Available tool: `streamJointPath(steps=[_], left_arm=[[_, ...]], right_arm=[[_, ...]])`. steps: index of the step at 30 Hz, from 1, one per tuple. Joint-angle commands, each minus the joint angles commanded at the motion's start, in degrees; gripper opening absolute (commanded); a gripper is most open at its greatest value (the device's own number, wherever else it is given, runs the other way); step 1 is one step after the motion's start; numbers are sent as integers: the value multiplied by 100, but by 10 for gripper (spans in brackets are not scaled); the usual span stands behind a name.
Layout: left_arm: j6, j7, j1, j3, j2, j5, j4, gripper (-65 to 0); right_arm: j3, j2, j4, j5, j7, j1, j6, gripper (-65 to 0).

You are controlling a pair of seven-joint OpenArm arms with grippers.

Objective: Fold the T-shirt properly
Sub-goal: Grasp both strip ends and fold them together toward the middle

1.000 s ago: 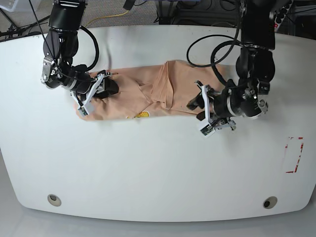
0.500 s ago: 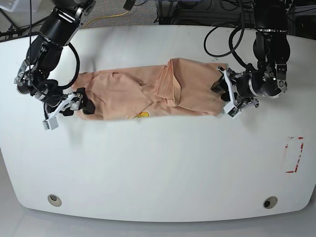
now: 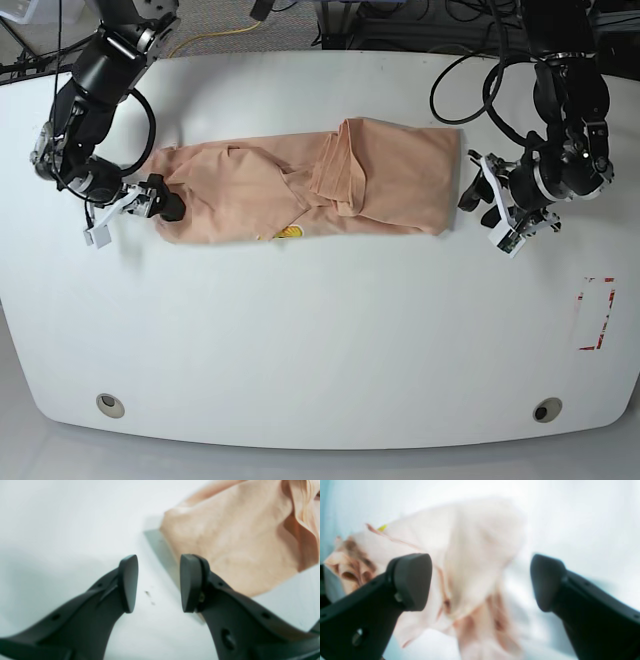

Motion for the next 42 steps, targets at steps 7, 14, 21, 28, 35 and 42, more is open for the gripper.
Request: streamJointPath(steps=[7,14,21,28,35,42], left_arm=[[0,-35,35,378,176,501,-387,-406],[0,-273,35,413,686,1407,-598,-406],[0,-695,35,396,809,1697,-791,-406],[0,-695,35,396,809,1697,-791,-406],[0,-703,35,396,818,1688,-800,-406],[0,-695,70,396,1090,1697,-800,-406]], right_arm=[[0,-440,185,0,0,-185,0,-52],[0,-677,765,-9,-18,-290,0,-79],[0,-668,888,-9,44,-281,0,-560],[0,-677,1802,-26,97,-448,0,-650],[-510,-870,3596,0,88,-1029,-198,-650],[-1459,-1547,4299,0,-26,-1213,-215,-650]])
